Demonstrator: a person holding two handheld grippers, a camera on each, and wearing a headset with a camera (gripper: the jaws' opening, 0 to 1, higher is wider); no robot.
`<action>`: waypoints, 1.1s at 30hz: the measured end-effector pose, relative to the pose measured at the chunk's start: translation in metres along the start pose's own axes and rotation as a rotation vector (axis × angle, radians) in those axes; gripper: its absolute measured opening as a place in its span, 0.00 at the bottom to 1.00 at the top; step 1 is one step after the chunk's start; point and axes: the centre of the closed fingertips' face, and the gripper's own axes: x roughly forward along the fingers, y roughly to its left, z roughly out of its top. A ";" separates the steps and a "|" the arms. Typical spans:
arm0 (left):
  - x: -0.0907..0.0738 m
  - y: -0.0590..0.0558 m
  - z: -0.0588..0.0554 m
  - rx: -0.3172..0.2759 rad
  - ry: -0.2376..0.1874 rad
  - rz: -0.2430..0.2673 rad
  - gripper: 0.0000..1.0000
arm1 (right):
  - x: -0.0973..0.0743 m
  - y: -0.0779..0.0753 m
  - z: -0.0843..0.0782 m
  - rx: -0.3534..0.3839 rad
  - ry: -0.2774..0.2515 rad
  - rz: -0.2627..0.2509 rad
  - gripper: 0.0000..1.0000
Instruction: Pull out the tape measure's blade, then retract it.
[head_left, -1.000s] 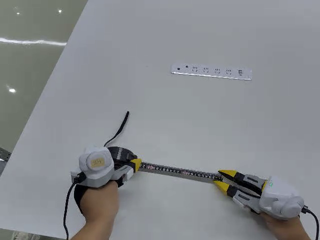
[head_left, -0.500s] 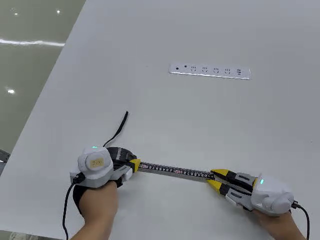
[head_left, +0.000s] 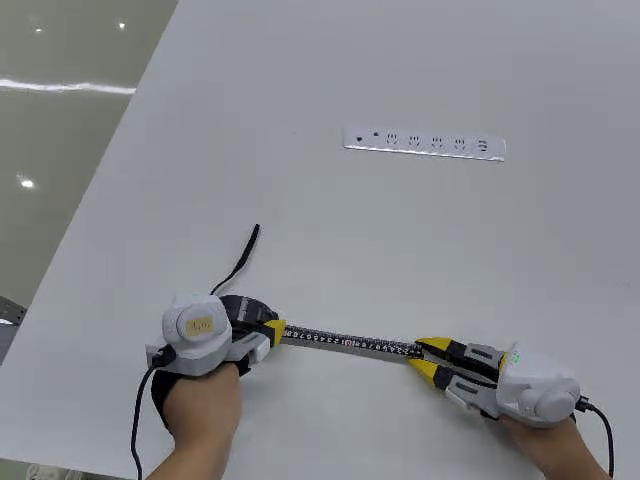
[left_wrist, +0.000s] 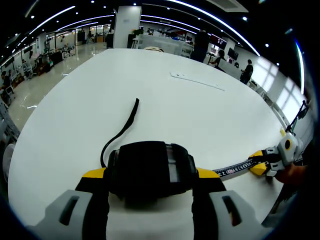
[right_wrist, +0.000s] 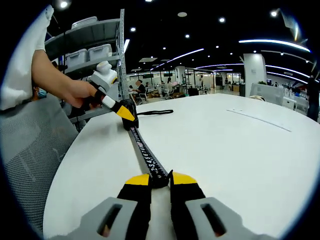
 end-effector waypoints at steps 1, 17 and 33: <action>0.000 0.000 0.000 -0.001 0.001 0.000 0.65 | 0.001 0.001 0.000 0.003 0.002 0.002 0.12; 0.000 0.000 0.000 -0.003 -0.001 0.000 0.65 | 0.024 0.009 0.007 0.000 0.004 0.029 0.13; 0.000 0.000 0.000 -0.003 -0.003 0.001 0.65 | 0.041 0.016 0.013 0.003 0.003 0.044 0.13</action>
